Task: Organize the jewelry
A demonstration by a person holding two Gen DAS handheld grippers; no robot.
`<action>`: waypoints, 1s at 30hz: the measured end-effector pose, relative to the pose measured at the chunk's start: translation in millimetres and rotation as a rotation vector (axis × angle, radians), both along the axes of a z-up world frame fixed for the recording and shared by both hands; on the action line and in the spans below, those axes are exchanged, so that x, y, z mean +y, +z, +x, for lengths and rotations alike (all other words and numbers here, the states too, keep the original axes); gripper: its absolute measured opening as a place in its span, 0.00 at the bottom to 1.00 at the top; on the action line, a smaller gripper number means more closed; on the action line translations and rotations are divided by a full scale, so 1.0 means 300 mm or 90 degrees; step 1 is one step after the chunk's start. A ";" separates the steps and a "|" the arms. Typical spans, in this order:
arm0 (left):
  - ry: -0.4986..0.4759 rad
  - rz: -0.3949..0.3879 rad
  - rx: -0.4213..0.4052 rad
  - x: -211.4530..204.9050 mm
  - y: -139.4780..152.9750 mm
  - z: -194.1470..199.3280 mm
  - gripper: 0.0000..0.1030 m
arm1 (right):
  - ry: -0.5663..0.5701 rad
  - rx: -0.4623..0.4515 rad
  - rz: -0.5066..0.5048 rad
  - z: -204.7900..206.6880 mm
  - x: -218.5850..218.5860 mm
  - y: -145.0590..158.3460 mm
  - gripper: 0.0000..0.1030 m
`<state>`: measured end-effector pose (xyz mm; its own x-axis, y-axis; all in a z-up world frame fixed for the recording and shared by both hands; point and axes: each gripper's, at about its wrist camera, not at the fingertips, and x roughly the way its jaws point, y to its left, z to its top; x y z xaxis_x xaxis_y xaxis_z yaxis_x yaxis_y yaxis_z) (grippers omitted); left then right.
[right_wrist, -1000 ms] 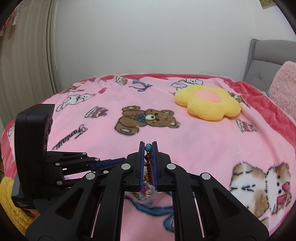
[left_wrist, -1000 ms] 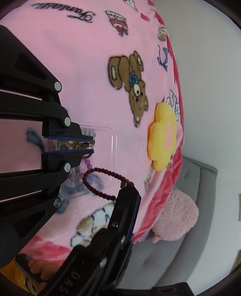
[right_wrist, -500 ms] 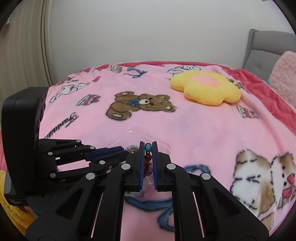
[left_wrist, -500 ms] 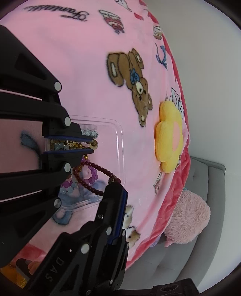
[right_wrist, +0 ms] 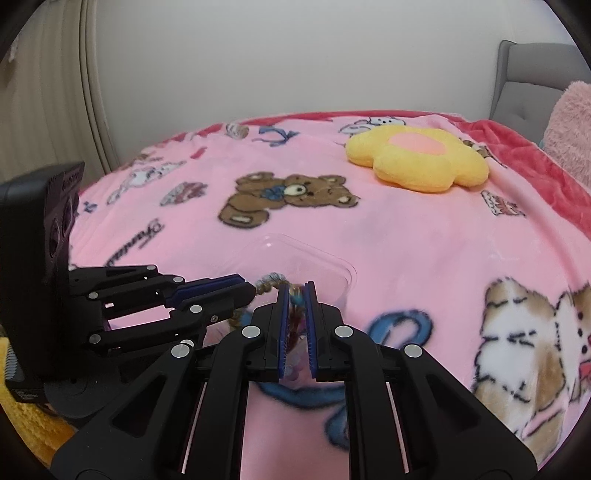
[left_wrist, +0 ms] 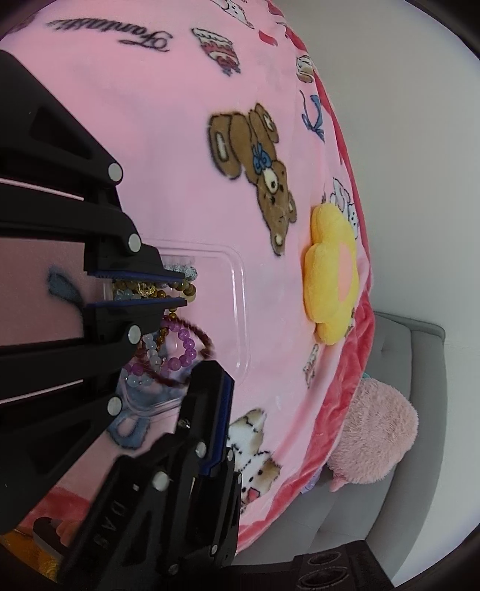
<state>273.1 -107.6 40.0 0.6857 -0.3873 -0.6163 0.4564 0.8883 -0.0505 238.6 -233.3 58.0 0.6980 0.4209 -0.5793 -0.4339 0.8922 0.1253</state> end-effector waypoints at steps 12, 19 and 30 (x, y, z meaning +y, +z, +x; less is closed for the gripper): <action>0.048 0.008 -0.129 0.127 0.035 -0.160 0.52 | 0.001 -0.126 0.022 -0.163 -0.074 0.068 0.46; 0.038 0.003 -0.177 0.149 0.023 -0.239 0.81 | 0.006 -0.184 0.037 -0.242 -0.111 0.017 0.84; 0.025 -0.040 -0.149 0.152 -0.042 -0.236 0.88 | 0.012 -0.218 -0.024 -0.271 -0.102 -0.051 0.92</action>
<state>202.2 -62.0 27.4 0.8225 -0.3900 -0.4141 0.4275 0.9040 -0.0022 157.5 -264.0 42.6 0.8468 0.4188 -0.3280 -0.4620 0.8846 -0.0633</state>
